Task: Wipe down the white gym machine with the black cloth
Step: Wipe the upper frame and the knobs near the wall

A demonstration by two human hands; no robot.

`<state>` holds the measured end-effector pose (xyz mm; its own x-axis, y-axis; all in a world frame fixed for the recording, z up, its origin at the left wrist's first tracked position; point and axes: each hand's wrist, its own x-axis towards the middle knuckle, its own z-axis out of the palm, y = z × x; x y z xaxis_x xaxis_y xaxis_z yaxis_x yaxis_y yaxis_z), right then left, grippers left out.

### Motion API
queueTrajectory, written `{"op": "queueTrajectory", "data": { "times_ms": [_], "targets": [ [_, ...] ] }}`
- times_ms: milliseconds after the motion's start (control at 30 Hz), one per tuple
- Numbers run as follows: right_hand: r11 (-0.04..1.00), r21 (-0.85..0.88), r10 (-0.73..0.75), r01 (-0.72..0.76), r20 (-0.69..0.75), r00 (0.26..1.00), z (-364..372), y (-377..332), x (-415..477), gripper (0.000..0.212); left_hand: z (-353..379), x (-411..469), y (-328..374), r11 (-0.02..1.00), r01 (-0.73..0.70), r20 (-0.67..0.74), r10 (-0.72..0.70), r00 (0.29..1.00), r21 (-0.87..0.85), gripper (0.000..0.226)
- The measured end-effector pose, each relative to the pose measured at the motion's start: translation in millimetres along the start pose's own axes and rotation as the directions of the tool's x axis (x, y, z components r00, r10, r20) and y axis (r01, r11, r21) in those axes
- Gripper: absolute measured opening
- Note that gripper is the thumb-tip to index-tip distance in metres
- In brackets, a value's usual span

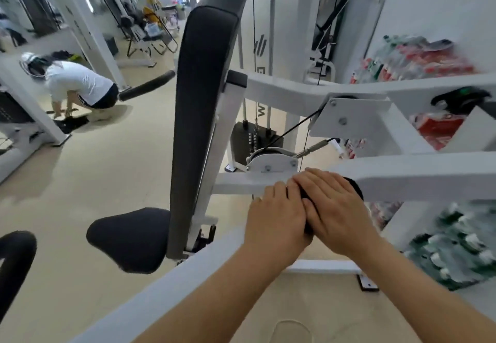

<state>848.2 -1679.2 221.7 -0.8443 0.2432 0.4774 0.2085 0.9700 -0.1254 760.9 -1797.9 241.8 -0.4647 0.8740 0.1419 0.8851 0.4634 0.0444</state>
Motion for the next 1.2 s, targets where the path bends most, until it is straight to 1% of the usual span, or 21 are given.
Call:
{"op": "queueTrajectory", "data": {
  "times_ms": [67, 133, 200, 267, 333, 400, 433, 467, 567, 600, 700, 800, 867, 900, 933, 967, 1000, 1067, 1100, 1133, 1200],
  "targets": [
    [0.991, -0.086, 0.105, -0.098, 0.076, 0.992, -13, 36, -3, 0.053, 1, 26, 21, 0.997, -0.056, -0.028, 0.055, 0.998, -0.046, 0.077],
    [0.965, -0.162, 0.224, -0.206, 0.105, 0.969, -24, 58, -11, 0.053, -5, 33, 34, 0.992, -0.125, 0.06, 0.127, 0.99, -0.034, 0.073],
    [0.914, -0.237, 0.348, -0.329, 0.042, 0.936, -34, 60, -19, 0.052, -11, 24, 34, 0.982, -0.189, 0.119, 0.187, 0.975, -0.001, 0.067],
    [0.871, -0.289, 0.41, -0.398, -0.022, 0.912, -42, 46, -18, 0.052, -15, 12, 26, 0.974, -0.223, 0.077, 0.224, 0.971, -0.027, 0.074],
    [0.899, -0.222, 0.382, -0.377, -0.023, 0.924, -44, 27, -5, 0.052, -3, 6, 14, 0.969, -0.224, 0.013, 0.226, 0.974, -0.105, 0.074],
    [0.96, -0.038, 0.277, -0.276, 0.031, 0.96, -37, 15, 18, 0.05, 2, 3, 4, 0.968, -0.219, -0.028, 0.217, 0.976, -0.119, 0.062],
    [0.973, 0.029, 0.227, -0.23, 0.089, 0.97, -31, 12, 27, 0.05, -2, 3, 3, 0.971, -0.181, -0.025, 0.179, 0.984, -0.155, 0.061],
    [0.981, 0.056, 0.182, -0.188, 0.107, 0.978, -23, 10, 31, 0.05, -6, 3, 5, 0.974, -0.138, -0.024, 0.136, 0.99, -0.178, 0.066],
    [0.996, 0.017, 0.091, -0.091, -0.011, 0.996, -11, 30, 25, 0.046, -3, 11, 18, 0.983, -0.087, -0.006, 0.088, 0.996, -0.163, 0.071],
    [0.997, 0.002, 0.076, -0.076, -0.018, 0.997, -14, 42, 20, 0.045, 2, 17, 27, 0.986, -0.087, 0.0, 0.088, 0.996, -0.144, 0.072],
    [0.99, -0.098, 0.094, -0.098, -0.045, 0.995, -33, 92, 3, 0.049, 7, 48, 66, 0.984, -0.157, -0.069, 0.152, 0.986, -0.079, 0.073],
    [0.982, -0.16, 0.105, -0.1, 0.024, 0.994, -59, 144, -18, 0.053, -4, 78, 111, 0.959, -0.265, -0.099, 0.255, 0.962, -0.101, 0.061],
    [0.989, -0.141, 0.062, -0.05, 0.083, 0.995, -72, 170, -26, 0.052, -13, 98, 130, 0.94, -0.276, -0.124, 0.255, 0.959, -0.203, 0.043],
    [0.992, -0.12, 0.046, -0.038, 0.069, 0.997, -75, 179, -28, 0.049, -18, 109, 135, 0.93, -0.255, -0.113, 0.233, 0.966, -0.266, 0.036],
    [0.994, -0.098, 0.05, -0.048, 0.015, 0.999, -78, 185, -31, 0.047, -19, 120, 135, 0.918, -0.245, -0.124, 0.217, 0.968, -0.312, 0.03],
    [0.994, -0.079, 0.074, -0.081, -0.078, 0.994, -82, 189, -36, 0.044, -19, 129, 133, 0.901, -0.26, -0.123, 0.231, 0.965, -0.347, 0.026],
    [0.99, -0.056, 0.113, -0.126, -0.195, 0.974, -88, 191, -42, 0.04, -18, 135, 130, 0.884, -0.278, -0.104, 0.258, 0.961, -0.376, 0.029],
    [0.975, 0.04, 0.216, -0.219, -0.395, 0.893, -99, 187, -59, 0.028, -15, 141, 123, 0.822, -0.269, -0.05, 0.283, 0.958, -0.502, 0.036],
    [0.962, 0.114, 0.274, -0.249, -0.423, 0.864, -101, 180, -68, 0.025, -13, 140, 119, 0.78, -0.271, -0.043, 0.3, 0.953, -0.564, 0.04],
    [0.951, 0.163, 0.306, -0.261, -0.402, 0.863, -99, 171, -73, 0.027, -10, 138, 114, 0.751, -0.279, -0.033, 0.325, 0.945, -0.598, 0.042],
    [0.957, 0.127, 0.289, -0.262, -0.312, 0.905, -80, 153, -73, 0.039, -3, 137, 108, 0.766, -0.315, -0.02, 0.368, 0.93, -0.56, 0.044]
  ]
}}
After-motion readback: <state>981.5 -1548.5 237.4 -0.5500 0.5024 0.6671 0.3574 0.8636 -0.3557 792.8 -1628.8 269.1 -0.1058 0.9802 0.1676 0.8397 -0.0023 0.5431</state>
